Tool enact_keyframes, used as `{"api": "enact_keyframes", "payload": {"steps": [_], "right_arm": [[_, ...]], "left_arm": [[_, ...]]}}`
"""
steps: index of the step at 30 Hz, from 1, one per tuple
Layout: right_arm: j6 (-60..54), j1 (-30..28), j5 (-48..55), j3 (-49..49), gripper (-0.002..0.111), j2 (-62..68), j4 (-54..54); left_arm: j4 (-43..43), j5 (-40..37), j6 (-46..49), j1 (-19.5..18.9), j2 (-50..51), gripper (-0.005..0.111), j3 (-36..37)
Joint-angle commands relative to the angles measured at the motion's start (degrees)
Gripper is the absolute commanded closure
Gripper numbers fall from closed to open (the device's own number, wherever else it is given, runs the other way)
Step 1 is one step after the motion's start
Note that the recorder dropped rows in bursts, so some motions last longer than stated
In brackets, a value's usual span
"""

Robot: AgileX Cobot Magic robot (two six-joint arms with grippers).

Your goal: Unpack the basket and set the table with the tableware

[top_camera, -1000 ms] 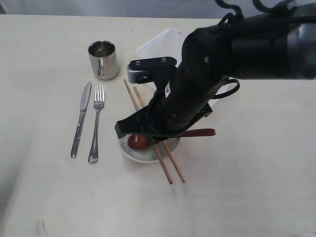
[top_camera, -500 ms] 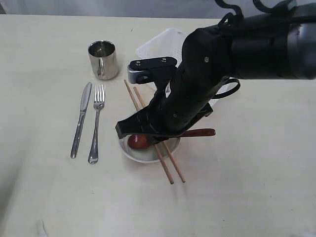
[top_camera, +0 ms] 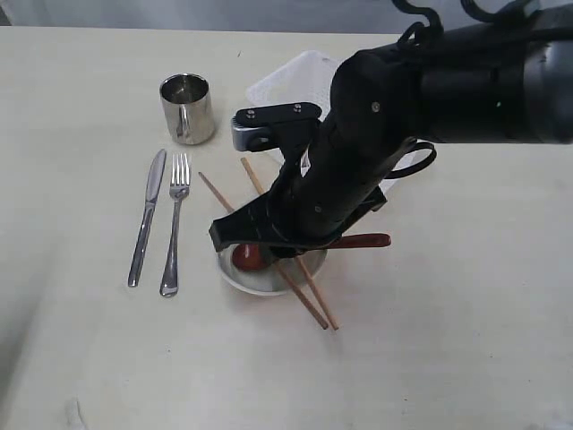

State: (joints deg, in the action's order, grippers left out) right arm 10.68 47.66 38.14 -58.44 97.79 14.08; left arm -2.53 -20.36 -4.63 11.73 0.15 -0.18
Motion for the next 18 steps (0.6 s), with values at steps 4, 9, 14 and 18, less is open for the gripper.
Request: {"api": "enact_keyframes", "payload": {"steps": [4, 9, 14, 18], "right_arm": [[-0.61, -0.12, -0.43, -0.18, 0.080, -5.06, -0.68], [-3.12, -0.12, -2.05, -0.18, 0.083, -8.16, -0.42], [-5.64, -0.12, 0.29, -3.34, 0.103, -5.54, 0.75], [-7.35, -0.12, 3.43, -8.14, 0.109, -2.20, 2.22]], "left_arm": [[-0.47, 0.61, -0.24, 0.29, -0.15, 0.107, 0.18], [-0.47, 0.61, -0.24, 0.29, -0.15, 0.107, 0.18], [-0.47, 0.61, -0.24, 0.29, -0.15, 0.107, 0.18], [-0.47, 0.61, -0.24, 0.29, -0.15, 0.107, 0.18]]}}
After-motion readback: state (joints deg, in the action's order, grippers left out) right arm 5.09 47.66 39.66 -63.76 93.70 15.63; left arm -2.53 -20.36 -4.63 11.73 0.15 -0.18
